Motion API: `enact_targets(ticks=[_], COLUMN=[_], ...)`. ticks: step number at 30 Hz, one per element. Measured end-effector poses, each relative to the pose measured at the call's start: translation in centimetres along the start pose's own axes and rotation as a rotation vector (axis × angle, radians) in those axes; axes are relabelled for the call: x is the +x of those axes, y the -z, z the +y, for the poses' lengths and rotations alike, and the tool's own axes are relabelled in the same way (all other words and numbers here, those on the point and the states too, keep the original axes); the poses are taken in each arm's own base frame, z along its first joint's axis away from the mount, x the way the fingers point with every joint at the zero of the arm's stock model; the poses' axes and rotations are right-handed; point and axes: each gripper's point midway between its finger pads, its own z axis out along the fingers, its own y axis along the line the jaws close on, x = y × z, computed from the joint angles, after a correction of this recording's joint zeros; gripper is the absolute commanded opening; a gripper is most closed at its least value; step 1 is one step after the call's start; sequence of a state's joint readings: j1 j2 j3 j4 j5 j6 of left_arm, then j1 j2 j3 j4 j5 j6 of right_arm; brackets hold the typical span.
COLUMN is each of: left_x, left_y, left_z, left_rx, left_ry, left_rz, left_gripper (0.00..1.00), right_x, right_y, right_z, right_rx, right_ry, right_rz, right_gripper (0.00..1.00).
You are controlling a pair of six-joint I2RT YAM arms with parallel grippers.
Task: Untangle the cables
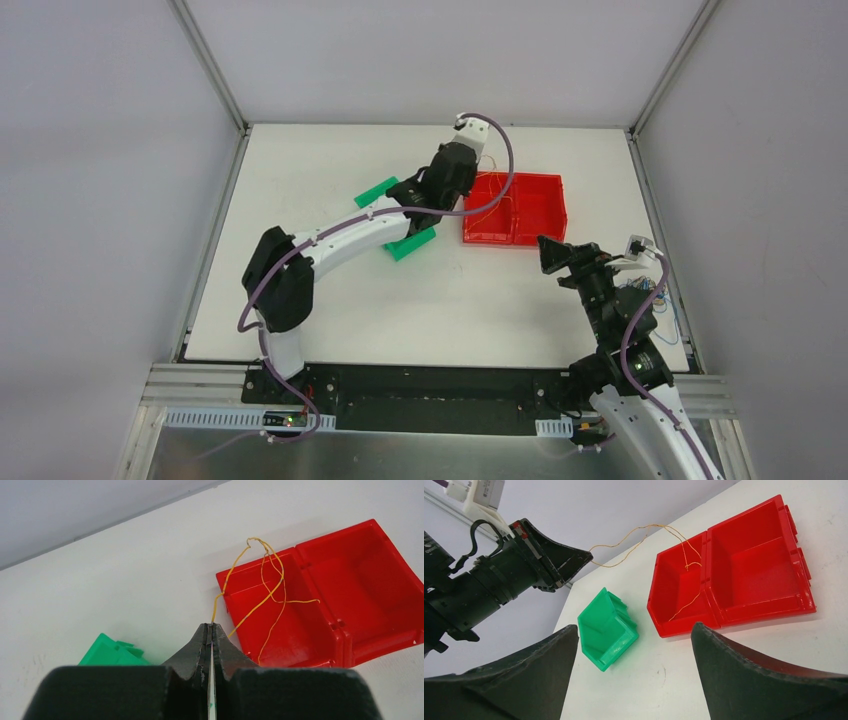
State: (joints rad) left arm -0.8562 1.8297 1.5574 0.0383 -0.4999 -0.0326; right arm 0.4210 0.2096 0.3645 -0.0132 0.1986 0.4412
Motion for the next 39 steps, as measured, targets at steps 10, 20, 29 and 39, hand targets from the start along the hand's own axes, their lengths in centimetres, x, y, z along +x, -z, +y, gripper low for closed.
enact_targets(ticks=[10, 20, 29, 39], left_x=[6.0, 12.7, 14.1, 17.3], left_y=[-2.8, -5.4, -7.5, -7.4], left_z=[-4.2, -7.4, -9.6, -10.4], left_rx=[0.114, 0.157, 0.197, 0.213], left_ry=[-0.015, -0.013, 0.034, 0.086], left_rz=[0.203, 0.404, 0.457, 0.554], left_gripper=[0.00, 0.00, 0.00, 0.28], right_x=[0.0, 1.4, 1.4, 0.1], right_y=[0.0, -0.4, -0.3, 0.3], right_z=[-0.4, -2.9, -3.1, -3.1], right_rx=[0.019, 0.140, 0.151, 0.152], right_ry=[0.000, 0.011, 0.011, -0.004], right_rz=[-0.002, 0.039, 0.037, -0.020], right_gripper=[0.87, 0.87, 0.87, 0.87])
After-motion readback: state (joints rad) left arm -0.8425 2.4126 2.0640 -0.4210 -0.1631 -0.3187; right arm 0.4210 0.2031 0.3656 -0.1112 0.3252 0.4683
